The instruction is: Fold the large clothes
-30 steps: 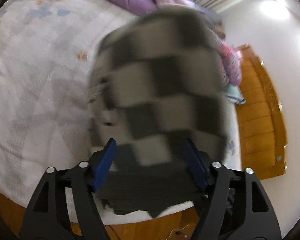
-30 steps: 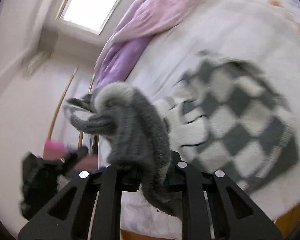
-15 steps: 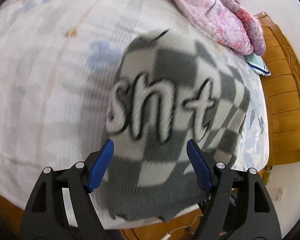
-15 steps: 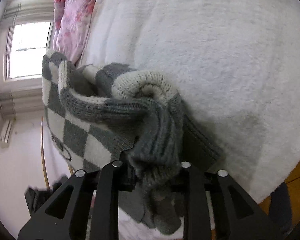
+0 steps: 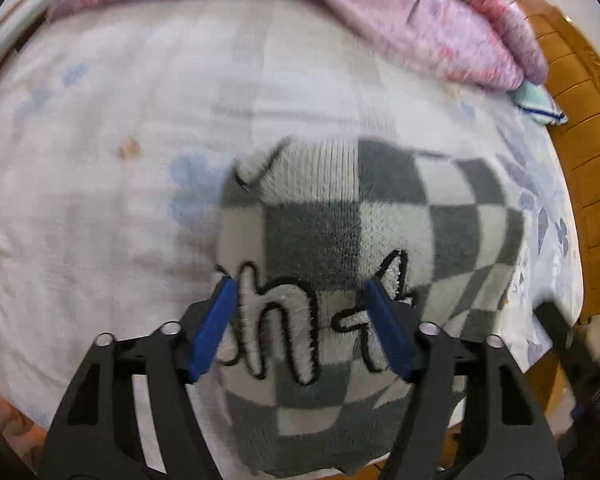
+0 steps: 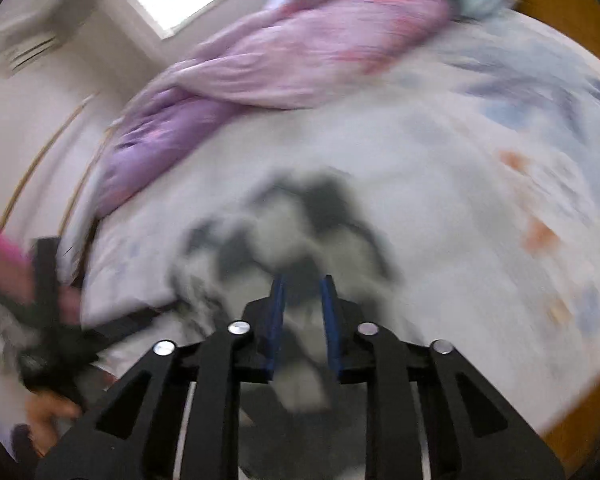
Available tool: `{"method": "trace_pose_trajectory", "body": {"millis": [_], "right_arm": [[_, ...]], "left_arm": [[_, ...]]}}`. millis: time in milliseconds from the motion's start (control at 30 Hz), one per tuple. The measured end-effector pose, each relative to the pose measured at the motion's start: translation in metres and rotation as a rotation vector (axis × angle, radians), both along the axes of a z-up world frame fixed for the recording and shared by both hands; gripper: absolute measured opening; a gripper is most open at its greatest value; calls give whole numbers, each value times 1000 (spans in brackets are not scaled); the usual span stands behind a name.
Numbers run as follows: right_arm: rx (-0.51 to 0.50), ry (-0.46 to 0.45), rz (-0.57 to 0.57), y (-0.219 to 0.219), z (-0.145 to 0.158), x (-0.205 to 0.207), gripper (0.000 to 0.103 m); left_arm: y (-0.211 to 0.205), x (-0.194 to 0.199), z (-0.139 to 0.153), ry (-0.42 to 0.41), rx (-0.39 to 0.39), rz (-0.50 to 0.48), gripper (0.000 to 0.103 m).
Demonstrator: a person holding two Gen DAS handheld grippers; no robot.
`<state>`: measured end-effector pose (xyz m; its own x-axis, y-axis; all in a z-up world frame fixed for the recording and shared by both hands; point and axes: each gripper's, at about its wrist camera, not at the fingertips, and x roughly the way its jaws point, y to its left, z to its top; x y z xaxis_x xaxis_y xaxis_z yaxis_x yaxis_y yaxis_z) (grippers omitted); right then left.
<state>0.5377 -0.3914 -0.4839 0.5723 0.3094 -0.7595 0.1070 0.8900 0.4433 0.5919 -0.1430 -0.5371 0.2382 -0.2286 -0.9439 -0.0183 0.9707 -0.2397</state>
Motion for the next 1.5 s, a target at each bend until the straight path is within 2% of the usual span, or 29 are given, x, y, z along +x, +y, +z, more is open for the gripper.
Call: {"method": "trace_pose_trajectory", "body": {"millis": [67, 133, 167, 267, 400, 533, 600, 733, 833, 867, 933, 1033, 1067, 1133, 1233, 1333, 1400, 1433, 1500], "right_arm": [[-4, 55, 66, 14, -28, 37, 13], [-79, 126, 87, 16, -60, 61, 9], [-84, 192, 83, 9, -80, 71, 3], [-7, 239, 61, -16, -111, 79, 0], [-79, 241, 95, -18, -121, 77, 0], [-40, 248, 62, -27, -131, 88, 0], [-53, 251, 64, -25, -132, 93, 0], [-64, 253, 80, -20, -120, 93, 0], [-39, 238, 85, -18, -101, 68, 0], [-28, 237, 81, -18, -95, 50, 4], [-2, 251, 86, -16, -94, 21, 4], [81, 343, 83, -15, -116, -24, 4], [91, 348, 77, -16, -121, -34, 0], [60, 341, 69, -19, -132, -51, 0], [11, 329, 69, -15, -134, -47, 0], [132, 345, 14, -27, -129, -46, 0], [183, 317, -29, -40, -113, -55, 7], [186, 286, -45, -47, -101, -62, 15], [212, 218, -98, -66, -83, -78, 39]], "left_arm": [[-4, 9, -12, 24, 7, -3, 65], [-15, 21, -24, 43, 80, -50, 65], [-21, 27, -30, 59, 113, -68, 65], [-34, 44, -49, 94, 158, -85, 69], [-49, 55, -57, 101, 198, -107, 70], [-50, 59, -60, 101, 184, -112, 72], [-50, 60, -61, 99, 183, -121, 72], [-41, 49, -54, 48, 118, -125, 74], [-22, 19, -40, -16, 34, -103, 77], [-14, 4, -38, -6, 24, -94, 78], [-2, -27, -42, 26, 2, -77, 78], [7, -68, -58, 87, -12, -44, 77], [9, -82, -68, 107, -15, -27, 78], [11, -92, -85, 149, -26, -1, 80], [17, -88, -100, 180, -83, 50, 88], [22, -86, -90, 177, -117, 59, 88], [30, -94, -81, 163, -172, 73, 88], [36, -100, -79, 166, -212, 87, 88], [46, -114, -78, 167, -273, 116, 89]]}}
